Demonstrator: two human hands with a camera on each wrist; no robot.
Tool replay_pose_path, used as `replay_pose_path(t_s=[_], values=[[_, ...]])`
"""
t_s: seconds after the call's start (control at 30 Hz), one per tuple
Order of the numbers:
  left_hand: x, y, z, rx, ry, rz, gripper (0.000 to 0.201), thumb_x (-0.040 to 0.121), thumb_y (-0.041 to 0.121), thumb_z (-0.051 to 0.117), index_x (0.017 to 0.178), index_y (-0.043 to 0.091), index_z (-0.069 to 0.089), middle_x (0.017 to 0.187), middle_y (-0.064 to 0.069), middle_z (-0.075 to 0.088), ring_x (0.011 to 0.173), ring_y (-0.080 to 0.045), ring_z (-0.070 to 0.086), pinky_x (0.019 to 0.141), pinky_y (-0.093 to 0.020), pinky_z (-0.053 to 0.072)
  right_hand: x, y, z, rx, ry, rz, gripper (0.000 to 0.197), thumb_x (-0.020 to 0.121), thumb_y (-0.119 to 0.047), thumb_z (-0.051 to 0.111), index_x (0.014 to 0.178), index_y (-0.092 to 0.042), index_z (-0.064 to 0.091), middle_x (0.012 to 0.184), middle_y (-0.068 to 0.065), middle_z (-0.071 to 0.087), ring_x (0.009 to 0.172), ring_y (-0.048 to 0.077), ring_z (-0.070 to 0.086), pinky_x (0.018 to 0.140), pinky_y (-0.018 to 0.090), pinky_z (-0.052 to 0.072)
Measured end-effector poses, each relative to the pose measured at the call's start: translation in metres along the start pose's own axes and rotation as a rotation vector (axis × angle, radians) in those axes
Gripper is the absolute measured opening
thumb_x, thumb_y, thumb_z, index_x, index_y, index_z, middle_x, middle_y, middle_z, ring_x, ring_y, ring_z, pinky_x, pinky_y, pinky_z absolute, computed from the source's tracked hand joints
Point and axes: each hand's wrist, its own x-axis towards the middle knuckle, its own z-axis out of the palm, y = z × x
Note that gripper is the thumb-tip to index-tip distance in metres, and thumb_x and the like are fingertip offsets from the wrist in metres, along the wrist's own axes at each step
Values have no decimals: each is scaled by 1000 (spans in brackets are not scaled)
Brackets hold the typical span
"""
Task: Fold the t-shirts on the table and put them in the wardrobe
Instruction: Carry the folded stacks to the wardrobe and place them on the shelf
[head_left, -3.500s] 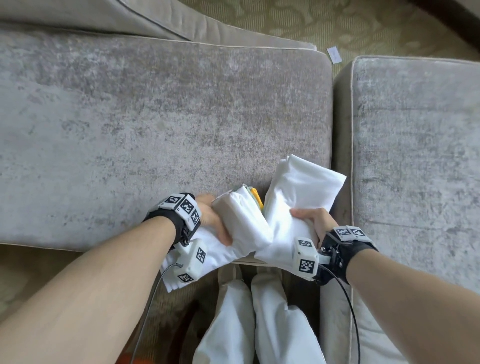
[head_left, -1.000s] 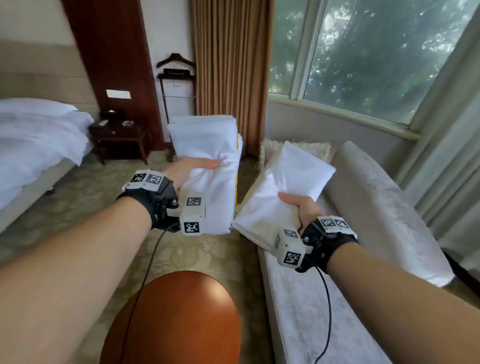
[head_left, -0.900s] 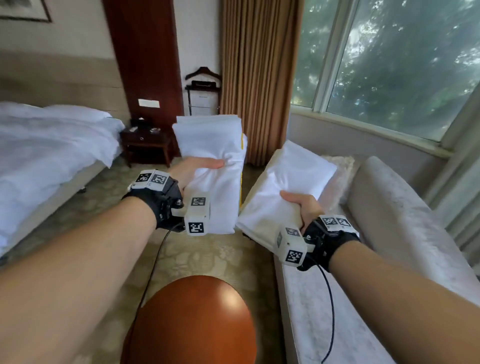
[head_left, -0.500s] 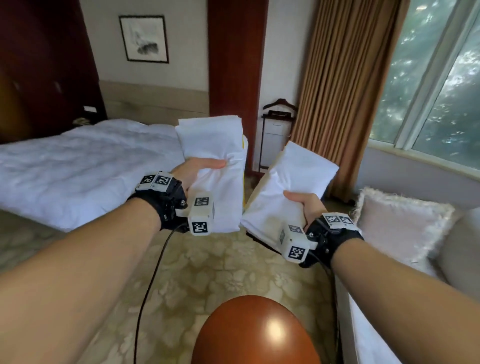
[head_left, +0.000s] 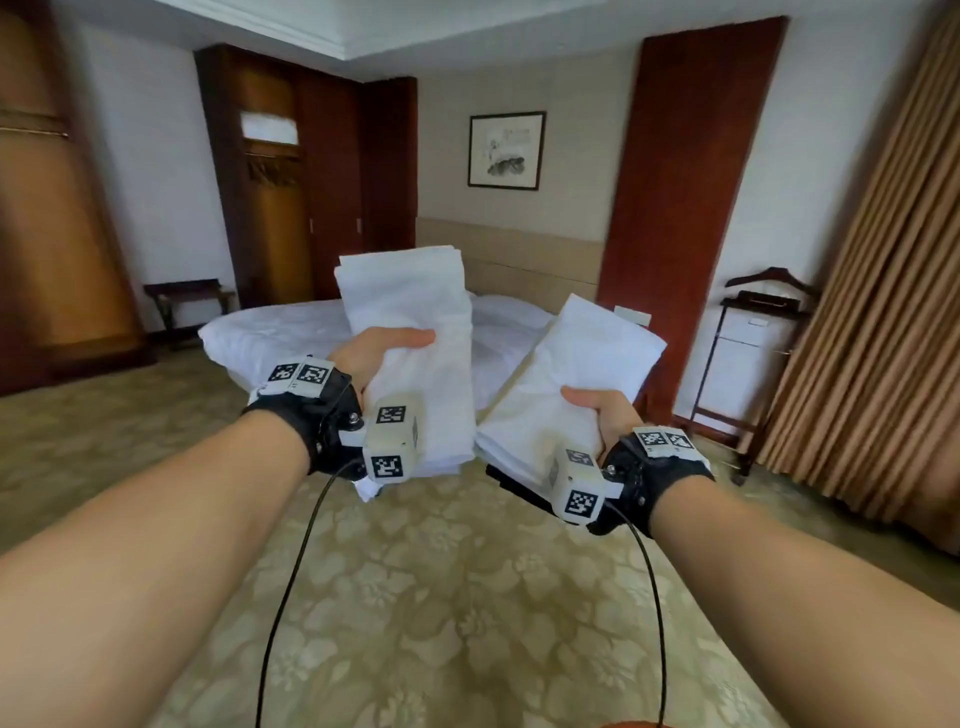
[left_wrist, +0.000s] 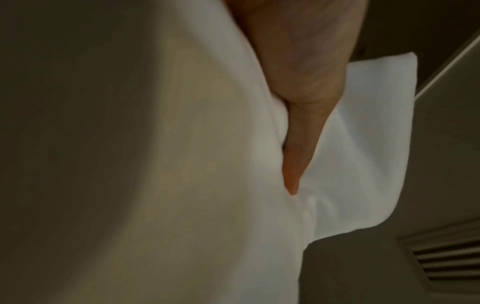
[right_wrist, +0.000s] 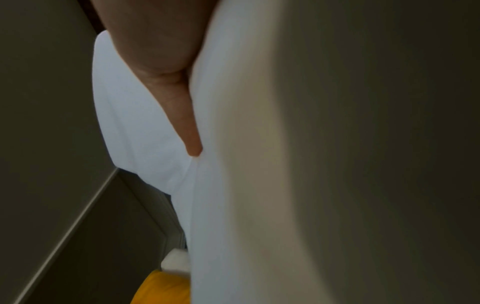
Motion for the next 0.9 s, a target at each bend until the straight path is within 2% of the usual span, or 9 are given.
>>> replay_pose_path(t_s=[0.03, 0.13, 0.27, 0.37, 0.43, 0.53, 0.63, 0.77, 0.9], values=[[3, 6, -14, -19, 50, 11, 64, 58, 34, 90, 113, 12, 67, 102, -14, 73, 86, -32, 72, 83, -44, 54, 9, -3, 17, -5, -17, -10, 12, 87, -15, 63, 90, -3, 65, 66, 11, 69, 61, 31, 61, 63, 34, 49], [10, 21, -51, -64, 147, 88, 22, 83, 23, 73, 101, 11, 67, 84, -9, 73, 70, -26, 68, 70, -35, 53, 42, -8, 63, -6, -85, -37, 6, 88, -11, 61, 88, -7, 64, 63, 8, 70, 58, 29, 63, 58, 31, 48], [32, 33, -100, -102, 287, 128, 42, 77, 26, 78, 115, 10, 68, 101, -12, 74, 84, -29, 70, 79, -38, 54, 89, -13, 122, 15, -168, -20, 4, 88, -11, 62, 89, -9, 64, 65, 7, 69, 49, 25, 64, 50, 28, 49], [48, 46, -134, -84, 393, 154, 45, 74, 29, 79, 114, 10, 69, 105, -12, 73, 86, -31, 69, 83, -39, 53, 130, -22, 167, 34, -254, -67, 19, 86, -9, 64, 105, -8, 65, 81, 10, 70, 57, 27, 66, 48, 28, 52], [60, 60, -157, -67, 458, 180, 45, 75, 28, 78, 115, 10, 69, 105, -12, 73, 84, -30, 69, 81, -38, 53, 157, -32, 199, 27, -309, -91, 15, 87, -10, 63, 103, -7, 64, 79, 9, 70, 62, 28, 63, 52, 27, 51], [72, 82, -188, -78, 520, 211, 38, 76, 28, 77, 110, 11, 70, 94, -9, 74, 78, -27, 71, 75, -35, 53, 189, -47, 244, 26, -405, -84, 10, 90, -11, 61, 99, -7, 63, 71, 8, 68, 63, 27, 61, 55, 28, 49], [82, 105, -216, -96, 609, 255, 37, 75, 26, 77, 109, 12, 70, 90, -8, 75, 75, -26, 72, 73, -35, 53, 213, -65, 291, 31, -478, -74, 5, 92, -12, 59, 88, -8, 61, 65, 7, 67, 55, 24, 62, 47, 23, 47], [102, 134, -249, -92, 687, 282, 34, 78, 28, 77, 107, 12, 69, 89, -8, 75, 71, -26, 72, 66, -33, 53, 242, -82, 349, 23, -587, -47, 7, 91, -14, 61, 90, -7, 62, 69, 8, 67, 55, 24, 63, 45, 22, 47], [136, 153, -287, -96, 710, 319, 16, 81, 25, 74, 93, 14, 69, 74, -5, 75, 60, -23, 71, 65, -33, 51, 277, -86, 407, 23, -605, -54, 6, 91, -13, 61, 91, -7, 60, 79, 8, 63, 63, 23, 59, 49, 24, 45]])
